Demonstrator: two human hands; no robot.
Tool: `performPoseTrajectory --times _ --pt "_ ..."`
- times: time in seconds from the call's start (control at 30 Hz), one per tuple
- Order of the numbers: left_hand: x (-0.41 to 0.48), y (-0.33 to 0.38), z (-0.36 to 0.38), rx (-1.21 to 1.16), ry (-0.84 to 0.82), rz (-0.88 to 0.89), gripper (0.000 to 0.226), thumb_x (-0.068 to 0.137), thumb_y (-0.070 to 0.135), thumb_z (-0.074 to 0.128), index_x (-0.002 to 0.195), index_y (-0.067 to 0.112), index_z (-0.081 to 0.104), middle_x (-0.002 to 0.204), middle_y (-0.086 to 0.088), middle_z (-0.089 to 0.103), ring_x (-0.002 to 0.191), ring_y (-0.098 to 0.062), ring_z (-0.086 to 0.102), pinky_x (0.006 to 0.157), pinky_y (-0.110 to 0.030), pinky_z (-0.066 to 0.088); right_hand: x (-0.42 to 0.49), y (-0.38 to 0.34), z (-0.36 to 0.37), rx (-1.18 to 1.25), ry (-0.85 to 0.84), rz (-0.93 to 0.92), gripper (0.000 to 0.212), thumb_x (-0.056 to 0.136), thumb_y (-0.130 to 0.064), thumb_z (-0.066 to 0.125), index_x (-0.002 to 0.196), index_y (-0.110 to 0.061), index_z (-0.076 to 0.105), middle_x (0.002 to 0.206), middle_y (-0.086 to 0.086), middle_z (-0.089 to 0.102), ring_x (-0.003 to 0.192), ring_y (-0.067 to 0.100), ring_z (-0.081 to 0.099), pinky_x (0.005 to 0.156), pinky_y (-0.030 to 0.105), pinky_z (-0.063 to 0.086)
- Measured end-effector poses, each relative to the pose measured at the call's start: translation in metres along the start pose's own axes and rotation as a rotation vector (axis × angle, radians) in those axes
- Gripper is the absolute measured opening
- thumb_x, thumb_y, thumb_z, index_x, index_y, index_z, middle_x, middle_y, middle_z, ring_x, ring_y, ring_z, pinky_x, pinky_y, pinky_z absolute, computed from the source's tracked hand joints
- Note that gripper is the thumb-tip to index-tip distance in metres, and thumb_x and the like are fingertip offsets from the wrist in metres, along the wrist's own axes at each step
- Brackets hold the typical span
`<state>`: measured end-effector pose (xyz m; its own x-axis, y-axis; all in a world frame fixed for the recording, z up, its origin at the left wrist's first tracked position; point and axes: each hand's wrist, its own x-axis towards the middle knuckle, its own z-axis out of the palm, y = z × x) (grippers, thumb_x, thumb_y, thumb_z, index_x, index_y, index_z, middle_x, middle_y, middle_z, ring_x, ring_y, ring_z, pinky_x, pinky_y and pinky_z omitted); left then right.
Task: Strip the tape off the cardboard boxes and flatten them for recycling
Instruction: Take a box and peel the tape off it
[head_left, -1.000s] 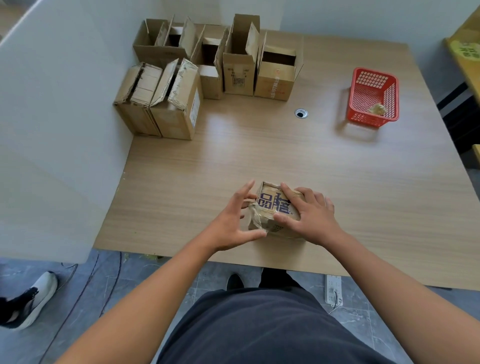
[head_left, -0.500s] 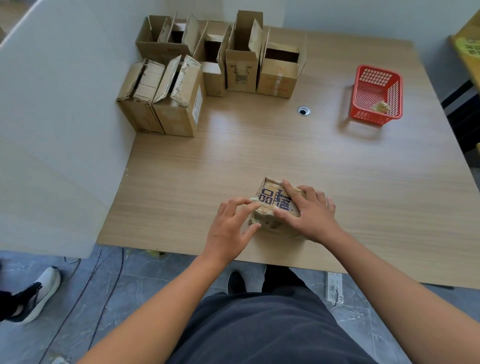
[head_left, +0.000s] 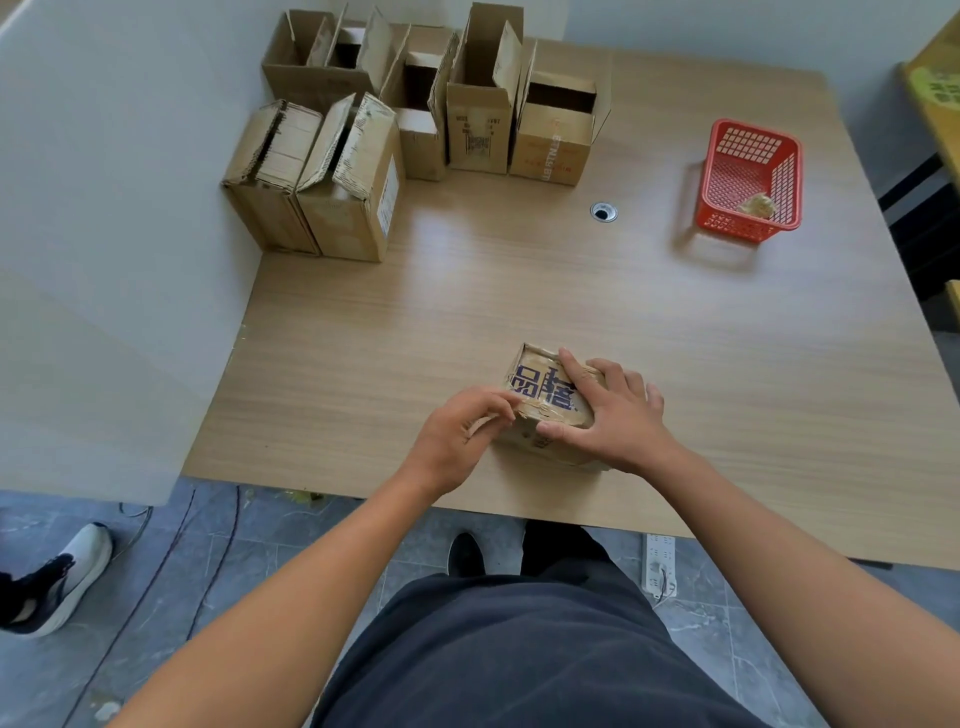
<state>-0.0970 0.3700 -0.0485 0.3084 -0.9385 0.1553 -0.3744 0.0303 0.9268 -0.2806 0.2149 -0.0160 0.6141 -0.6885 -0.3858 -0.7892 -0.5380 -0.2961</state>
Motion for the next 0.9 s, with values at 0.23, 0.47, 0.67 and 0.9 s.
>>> performPoseTrajectory --times 0.23,0.47,0.67,0.9 --pt "0.009 0.002 0.003 -0.491 0.146 -0.419 0.013 0.103 0.0 0.052 0.098 0.012 0.057 0.11 -0.004 0.067 0.1 -0.014 0.066 0.092 -0.029 0.055 -0.003 -0.001 0.003 -0.004 0.021 -0.014 0.107 0.056 -0.104 0.025 0.152 -0.065 -0.003 0.158 -0.008 0.021 0.146 0.02 0.017 0.121 0.06 0.01" --pt "0.032 0.004 0.004 -0.47 0.221 -0.565 0.009 0.106 0.01 0.051 0.098 0.011 0.055 0.09 -0.005 0.069 0.083 -0.017 0.066 0.083 -0.039 0.059 -0.005 -0.003 0.005 -0.008 0.038 -0.021 0.105 0.058 -0.103 0.025 0.152 -0.066 -0.003 0.158 -0.007 0.022 0.146 0.021 0.018 0.122 0.061 0.008" --pt "0.025 0.002 -0.01 -0.136 0.01 -0.341 0.032 0.092 0.017 0.074 0.115 0.029 0.056 0.129 0.003 0.049 0.103 -0.007 0.056 0.085 -0.021 0.054 -0.005 -0.004 0.005 0.001 0.05 -0.003 0.105 0.058 -0.103 0.024 0.152 -0.066 -0.002 0.157 -0.006 0.025 0.145 0.022 0.019 0.121 0.06 0.01" --pt "0.019 0.01 -0.002 -0.026 0.171 -0.395 0.089 0.081 0.031 0.084 0.152 0.037 0.031 0.147 0.012 0.036 0.129 -0.007 0.034 0.094 -0.022 0.049 -0.007 -0.007 0.015 0.015 0.097 0.027 0.1 0.06 -0.103 0.025 0.149 -0.068 -0.005 0.154 -0.007 0.027 0.144 0.021 0.02 0.121 0.062 0.01"
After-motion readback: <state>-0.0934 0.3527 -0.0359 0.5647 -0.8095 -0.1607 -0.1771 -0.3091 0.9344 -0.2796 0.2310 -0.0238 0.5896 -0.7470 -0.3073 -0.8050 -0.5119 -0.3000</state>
